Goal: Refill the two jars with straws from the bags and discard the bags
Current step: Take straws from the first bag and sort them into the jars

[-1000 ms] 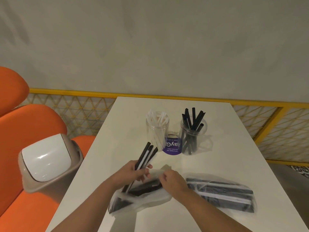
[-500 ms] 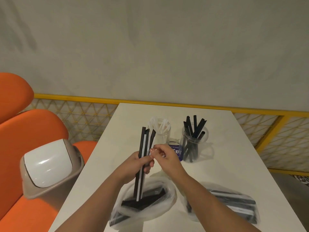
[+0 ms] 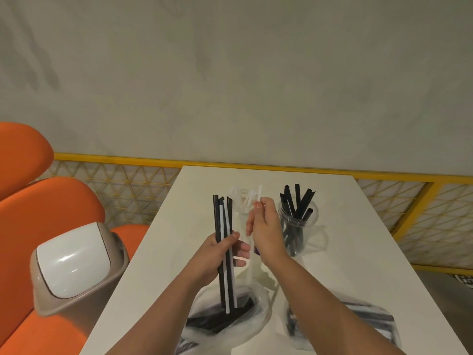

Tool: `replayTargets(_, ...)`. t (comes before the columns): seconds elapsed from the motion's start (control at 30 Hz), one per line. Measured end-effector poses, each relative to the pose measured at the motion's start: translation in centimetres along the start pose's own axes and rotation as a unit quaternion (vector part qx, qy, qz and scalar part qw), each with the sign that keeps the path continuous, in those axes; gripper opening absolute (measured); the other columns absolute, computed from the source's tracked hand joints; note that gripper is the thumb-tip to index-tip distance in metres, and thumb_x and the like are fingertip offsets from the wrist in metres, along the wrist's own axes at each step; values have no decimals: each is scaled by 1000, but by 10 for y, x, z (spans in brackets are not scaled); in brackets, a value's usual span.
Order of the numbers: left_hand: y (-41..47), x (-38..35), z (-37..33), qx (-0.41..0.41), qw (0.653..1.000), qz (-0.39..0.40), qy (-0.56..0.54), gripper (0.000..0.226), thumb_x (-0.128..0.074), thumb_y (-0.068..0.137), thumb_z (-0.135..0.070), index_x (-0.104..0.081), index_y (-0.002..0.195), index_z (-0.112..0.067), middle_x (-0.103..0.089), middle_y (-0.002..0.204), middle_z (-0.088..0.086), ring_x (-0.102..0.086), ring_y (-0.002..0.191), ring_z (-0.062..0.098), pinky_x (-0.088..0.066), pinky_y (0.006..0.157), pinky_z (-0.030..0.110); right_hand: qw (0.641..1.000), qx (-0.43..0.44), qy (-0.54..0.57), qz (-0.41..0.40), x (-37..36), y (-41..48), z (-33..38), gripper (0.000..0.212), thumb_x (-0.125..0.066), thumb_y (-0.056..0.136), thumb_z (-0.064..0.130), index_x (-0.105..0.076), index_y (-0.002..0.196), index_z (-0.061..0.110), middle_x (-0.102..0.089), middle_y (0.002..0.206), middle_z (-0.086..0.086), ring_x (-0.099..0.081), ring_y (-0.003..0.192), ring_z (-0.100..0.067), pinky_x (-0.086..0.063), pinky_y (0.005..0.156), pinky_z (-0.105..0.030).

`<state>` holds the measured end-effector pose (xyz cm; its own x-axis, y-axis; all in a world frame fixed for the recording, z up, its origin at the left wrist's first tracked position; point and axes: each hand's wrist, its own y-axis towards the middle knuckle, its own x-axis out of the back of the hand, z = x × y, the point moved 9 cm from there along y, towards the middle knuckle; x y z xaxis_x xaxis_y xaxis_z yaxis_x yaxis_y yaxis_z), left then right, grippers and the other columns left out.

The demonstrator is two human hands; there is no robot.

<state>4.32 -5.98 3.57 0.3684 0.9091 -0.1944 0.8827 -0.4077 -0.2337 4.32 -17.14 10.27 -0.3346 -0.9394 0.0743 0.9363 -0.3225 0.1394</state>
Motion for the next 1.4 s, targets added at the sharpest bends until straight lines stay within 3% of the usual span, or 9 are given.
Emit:
replayTargets(0.17,4,3,-1,-25,996,-22,88,17,-48,96,-11,-50,80,-8,-47,52,1,-44,46,15,-44,52,26,983,43,-158,85,-22,-3,-1,22,-55,92,32,-54,104,14,-48,71,2,-46,63,-8,-38,52,-10)
replayTargets(0.27,1,0,-4,-41,992,-20,117,20,-47,93,-3,-57,102,-19,-44,49,-1,-39,46,13,-39,51,25,969,31,-229,90,-27,-6,-9,31,-60,87,35,-55,105,10,-52,84,-1,-51,76,-13,-36,58,-12)
replayTargets(0.37,-1,-2,-6,-45,994,-14,101,33,-51,90,0,-56,111,-24,-41,53,-2,-36,47,12,-37,48,23,963,5,-241,118,-29,-5,-15,21,-54,91,30,-53,91,8,-52,79,0,-52,78,-17,-38,60,-21)
replayTargets(0.47,-3,-3,-5,-35,995,-3,94,11,-56,88,-1,-51,86,-10,-35,56,2,-34,45,12,-35,45,23,962,-29,-223,158,-32,-5,-18,22,-50,94,28,-49,85,8,-47,70,2,-49,70,-17,-37,58,-23)
replayTargets(0.6,-3,-5,-3,-21,998,15,64,17,-57,90,-6,-47,77,-10,-36,51,0,-32,43,13,-34,45,23,966,-97,-146,191,-34,-6,-29,27,-43,98,28,-52,97,2,-49,74,-6,-46,68,-12,-39,63,-25)
replayTargets(0.77,-1,-6,-5,-1,999,16,28,28,-48,96,-30,-44,80,-8,-45,56,2,-35,42,12,-34,43,22,980,-149,-52,118,-22,6,-34,24,-33,101,28,-50,95,12,-52,77,-4,-47,64,-11,-40,61,-22)
replayTargets(1.0,6,7,-19,-2,1000,-11,19,25,-49,97,-27,-49,80,-9,-51,59,6,-37,41,12,-36,44,22,988,-119,95,-36,10,48,6,20,-32,102,22,-46,110,10,-61,74,-4,-63,58,-13,-51,52,-19)
replayTargets(1.17,12,32,-15,4,997,-66,-43,17,-51,96,-23,-46,91,-8,-49,56,4,-36,43,13,-35,44,23,982,16,129,-140,44,87,57,13,-28,102,19,-39,100,14,-55,70,-1,-58,56,-15,-51,64,-28)
replayTargets(1.4,12,36,-11,-1,996,-73,-50,24,-46,96,-30,-54,104,-9,-67,71,9,-47,45,15,-43,51,25,984,142,24,-104,17,102,59,15,-27,102,17,-39,98,9,-55,72,0,-56,61,5,-40,62,-1)
